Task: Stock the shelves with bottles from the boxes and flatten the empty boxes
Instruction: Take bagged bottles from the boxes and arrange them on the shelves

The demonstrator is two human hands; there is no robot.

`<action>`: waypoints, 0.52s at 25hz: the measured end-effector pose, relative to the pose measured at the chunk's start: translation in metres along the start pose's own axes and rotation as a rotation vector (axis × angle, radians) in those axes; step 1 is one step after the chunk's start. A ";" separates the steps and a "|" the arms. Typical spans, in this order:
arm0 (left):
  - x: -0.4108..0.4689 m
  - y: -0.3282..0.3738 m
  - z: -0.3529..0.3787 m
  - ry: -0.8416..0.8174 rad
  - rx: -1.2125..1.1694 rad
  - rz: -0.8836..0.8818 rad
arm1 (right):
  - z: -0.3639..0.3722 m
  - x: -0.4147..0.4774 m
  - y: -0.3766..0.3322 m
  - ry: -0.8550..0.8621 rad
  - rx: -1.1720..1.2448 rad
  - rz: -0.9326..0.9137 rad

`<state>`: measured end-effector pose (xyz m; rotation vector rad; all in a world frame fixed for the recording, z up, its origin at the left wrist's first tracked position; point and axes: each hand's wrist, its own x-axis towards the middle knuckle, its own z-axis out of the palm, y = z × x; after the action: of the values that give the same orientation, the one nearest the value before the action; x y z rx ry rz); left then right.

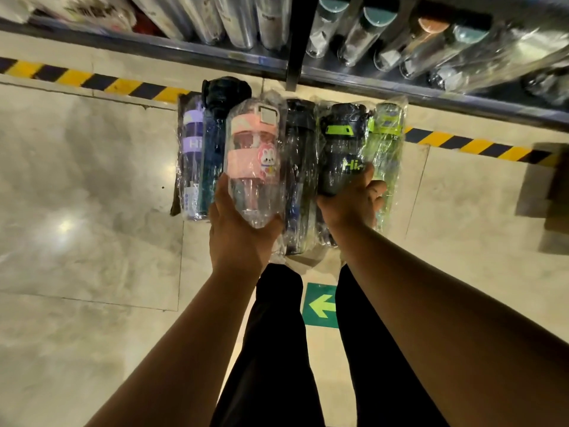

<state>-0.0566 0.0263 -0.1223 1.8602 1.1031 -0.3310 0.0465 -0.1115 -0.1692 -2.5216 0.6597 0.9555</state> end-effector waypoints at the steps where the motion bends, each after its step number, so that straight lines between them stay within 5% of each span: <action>1: 0.000 -0.001 0.000 -0.003 0.001 0.005 | 0.003 0.000 -0.001 0.001 -0.018 0.002; 13: -0.006 0.009 -0.014 -0.045 -0.029 0.058 | -0.017 -0.017 0.011 0.062 0.139 -0.097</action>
<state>-0.0553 0.0323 -0.1057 1.8466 1.0165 -0.3203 0.0376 -0.1241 -0.1470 -2.4440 0.5940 0.7740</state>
